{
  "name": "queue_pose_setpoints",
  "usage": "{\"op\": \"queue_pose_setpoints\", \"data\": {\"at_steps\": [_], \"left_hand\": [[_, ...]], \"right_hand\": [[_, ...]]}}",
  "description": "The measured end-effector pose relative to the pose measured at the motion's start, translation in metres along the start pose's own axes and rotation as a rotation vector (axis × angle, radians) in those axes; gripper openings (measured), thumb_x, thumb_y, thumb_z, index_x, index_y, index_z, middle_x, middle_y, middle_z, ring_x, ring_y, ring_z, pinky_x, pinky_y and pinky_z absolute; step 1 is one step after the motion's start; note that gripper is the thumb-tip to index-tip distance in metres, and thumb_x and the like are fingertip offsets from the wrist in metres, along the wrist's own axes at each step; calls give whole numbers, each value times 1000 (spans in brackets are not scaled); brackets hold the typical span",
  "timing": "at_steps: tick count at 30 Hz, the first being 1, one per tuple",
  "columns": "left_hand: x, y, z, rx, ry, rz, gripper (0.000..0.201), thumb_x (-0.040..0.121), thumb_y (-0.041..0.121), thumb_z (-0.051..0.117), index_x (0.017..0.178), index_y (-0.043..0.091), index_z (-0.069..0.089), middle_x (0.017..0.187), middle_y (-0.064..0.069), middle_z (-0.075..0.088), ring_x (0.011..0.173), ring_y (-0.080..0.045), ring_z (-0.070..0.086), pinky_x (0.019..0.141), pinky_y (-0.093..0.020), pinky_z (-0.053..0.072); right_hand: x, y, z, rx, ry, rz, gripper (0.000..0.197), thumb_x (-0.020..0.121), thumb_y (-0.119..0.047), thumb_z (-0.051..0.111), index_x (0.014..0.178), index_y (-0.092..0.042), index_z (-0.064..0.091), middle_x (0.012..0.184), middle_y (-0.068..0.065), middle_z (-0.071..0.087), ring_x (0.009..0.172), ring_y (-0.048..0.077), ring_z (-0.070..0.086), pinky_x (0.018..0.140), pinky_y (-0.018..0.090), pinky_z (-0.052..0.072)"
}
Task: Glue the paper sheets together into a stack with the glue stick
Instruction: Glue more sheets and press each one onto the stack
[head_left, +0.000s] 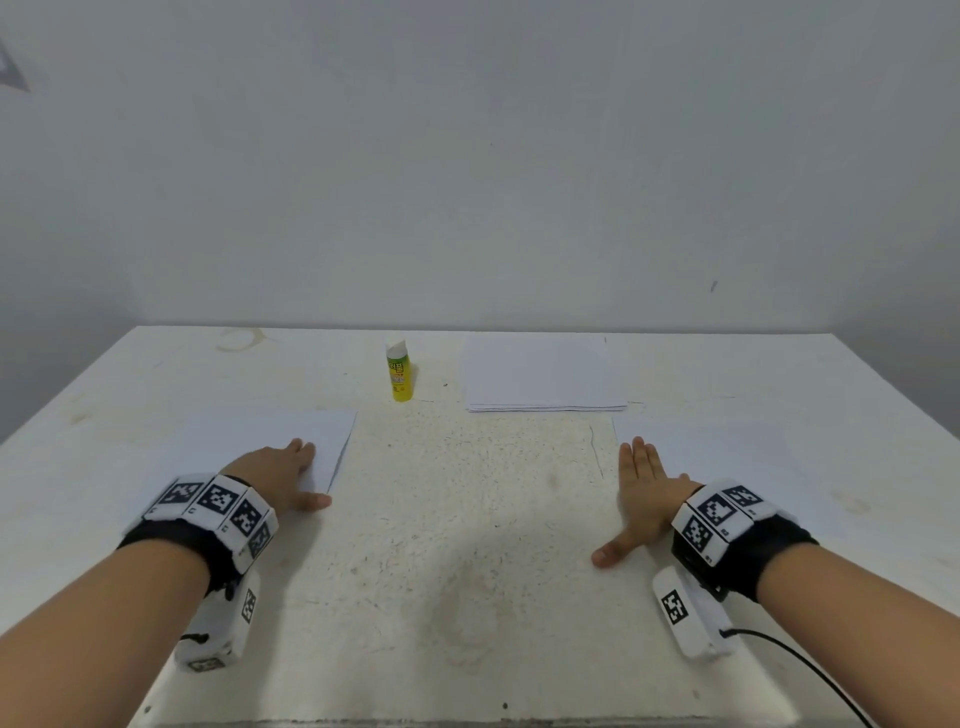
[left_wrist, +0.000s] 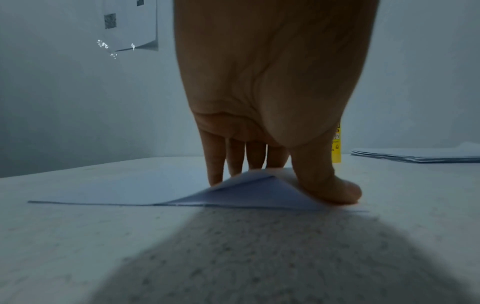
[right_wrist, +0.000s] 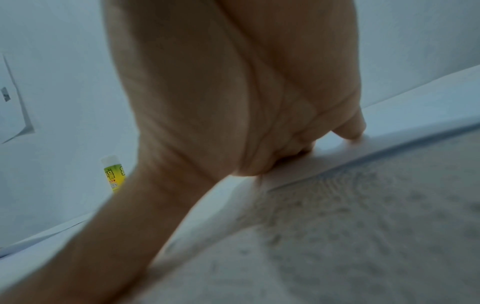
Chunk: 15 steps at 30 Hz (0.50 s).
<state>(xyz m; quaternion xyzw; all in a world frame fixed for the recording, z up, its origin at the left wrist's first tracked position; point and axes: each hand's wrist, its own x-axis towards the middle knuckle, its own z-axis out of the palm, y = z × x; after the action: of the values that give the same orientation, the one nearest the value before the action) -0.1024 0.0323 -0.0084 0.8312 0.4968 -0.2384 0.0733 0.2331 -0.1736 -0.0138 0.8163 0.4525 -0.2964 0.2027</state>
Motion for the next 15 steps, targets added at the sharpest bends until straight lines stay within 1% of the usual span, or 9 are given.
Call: {"op": "queue_pose_setpoints", "data": {"at_steps": [2,3,5,6,7,8,10,12,15], "left_hand": [[0,-2,0,18,1,-4,73,98,50,42,152,12,13,159,-7,18,137,-23,36,108,-29,33],[0,-4,0,14,36,-9,63,98,45,44,149,14,25,153,-8,32,132,-22,42,104,-30,36],[3,-10,1,-24,185,-6,33,97,32,47,127,20,53,124,-5,59,110,-22,57,90,-31,46],[3,-12,1,-58,259,-15,23,96,26,46,114,20,59,111,-4,64,99,-22,60,83,-31,49],[3,-14,1,-84,303,-27,20,95,22,45,108,19,60,105,-5,66,92,-22,61,78,-32,50],[1,-14,-1,-93,335,-37,21,95,21,45,110,20,59,105,-5,66,92,-23,61,77,-33,50],[-3,-11,-5,-82,378,-61,32,97,21,43,128,21,53,115,-6,64,101,-25,61,81,-34,49],[-8,-6,-10,-68,429,-80,39,98,19,40,136,20,47,120,-5,62,107,-25,59,84,-34,48],[-21,13,-20,17,435,-62,33,97,17,38,128,18,51,113,-1,62,102,-20,59,76,-29,45]], "right_hand": [[0,0,0,-1,2,1,154,55,-78,68,138,2,-35,148,17,-40,141,30,-28,114,59,3],[0,0,0,-1,2,2,154,55,-78,68,138,2,-35,148,17,-40,141,30,-28,114,59,3],[0,0,0,1,5,1,155,54,-78,68,137,1,-35,148,16,-40,142,30,-28,114,59,3],[1,0,0,1,7,-1,155,53,-79,68,137,1,-35,148,16,-40,142,30,-28,114,59,3],[1,0,0,1,9,-2,155,53,-79,67,137,2,-35,148,17,-39,142,30,-28,114,59,3],[1,0,0,1,11,-4,155,53,-79,67,137,2,-35,148,17,-39,142,30,-28,114,59,3],[0,0,0,-7,12,-11,156,52,-80,67,138,2,-35,148,17,-39,142,30,-28,114,59,3],[-1,0,0,-20,9,-17,160,44,-83,63,138,2,-35,148,17,-39,142,30,-28,114,59,4],[-2,0,-2,-29,-5,-23,164,32,-84,56,137,1,-35,148,16,-40,142,30,-28,114,59,4]]}}
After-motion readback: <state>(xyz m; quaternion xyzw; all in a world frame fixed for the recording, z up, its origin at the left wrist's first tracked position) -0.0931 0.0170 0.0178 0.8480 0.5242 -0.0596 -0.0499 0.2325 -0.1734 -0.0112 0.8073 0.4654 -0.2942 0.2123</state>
